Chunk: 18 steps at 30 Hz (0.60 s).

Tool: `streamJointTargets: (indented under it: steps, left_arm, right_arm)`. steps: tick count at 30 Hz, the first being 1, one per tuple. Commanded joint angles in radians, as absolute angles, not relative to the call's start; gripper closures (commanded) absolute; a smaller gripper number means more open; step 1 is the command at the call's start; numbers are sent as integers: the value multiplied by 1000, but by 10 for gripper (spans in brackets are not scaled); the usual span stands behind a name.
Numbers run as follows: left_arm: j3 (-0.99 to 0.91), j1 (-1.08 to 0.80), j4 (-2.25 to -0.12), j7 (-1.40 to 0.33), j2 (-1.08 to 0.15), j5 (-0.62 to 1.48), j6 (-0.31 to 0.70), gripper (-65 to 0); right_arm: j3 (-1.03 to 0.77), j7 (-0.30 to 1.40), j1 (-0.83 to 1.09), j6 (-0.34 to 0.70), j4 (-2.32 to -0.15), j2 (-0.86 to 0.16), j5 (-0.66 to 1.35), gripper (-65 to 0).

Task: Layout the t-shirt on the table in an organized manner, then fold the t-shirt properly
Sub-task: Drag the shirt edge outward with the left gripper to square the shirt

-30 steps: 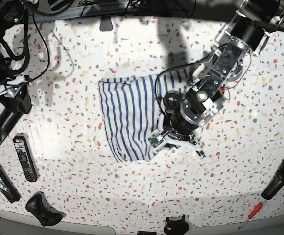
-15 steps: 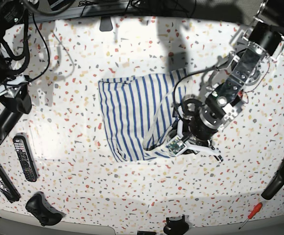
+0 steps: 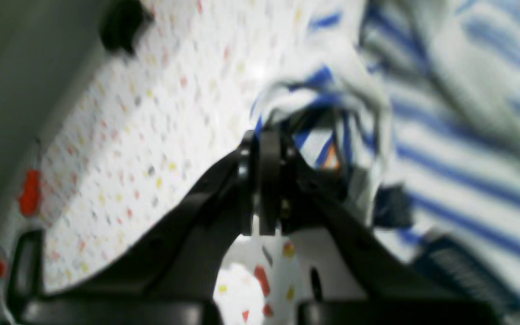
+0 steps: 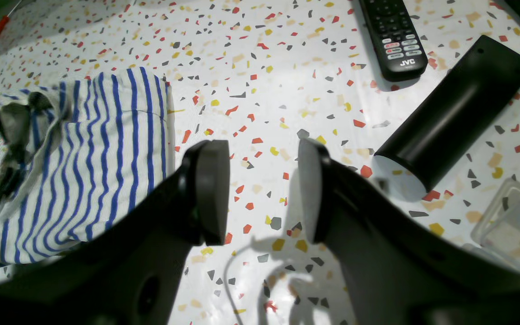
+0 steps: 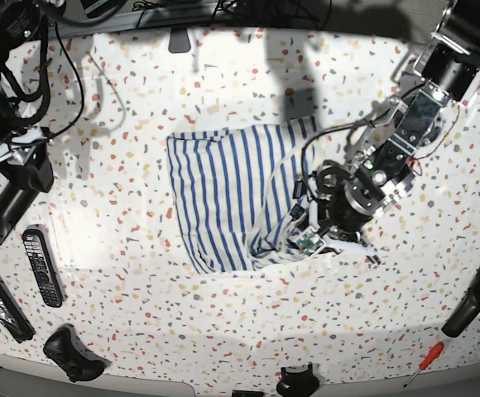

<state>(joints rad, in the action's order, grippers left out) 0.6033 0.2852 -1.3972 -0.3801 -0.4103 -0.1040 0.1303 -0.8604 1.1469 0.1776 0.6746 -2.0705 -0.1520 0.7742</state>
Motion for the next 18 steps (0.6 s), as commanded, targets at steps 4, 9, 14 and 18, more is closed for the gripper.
streamJointTargets:
  steps: [4,9,14,18]
  left_arm:
    - [596,340,-1331,-352,-413,-104,27,0]
    - [596,355,-1315,-349,-413,-104,-65,0]
    - [596,355,-1315,-339,-414,-104,-64,0]
    - [596,355,-1315,-339,-416,-104,-64,0]
  right_arm:
    - [-863,1127,169,685,-2088,-166,797,-244]
    - [-863,1127,169,685,-2088,-166,798,-244]
    - [-863,1127,169,685,-2088,-166,825,-244]
    - [-863,1128,169,685,-2088,-166,842,-244]
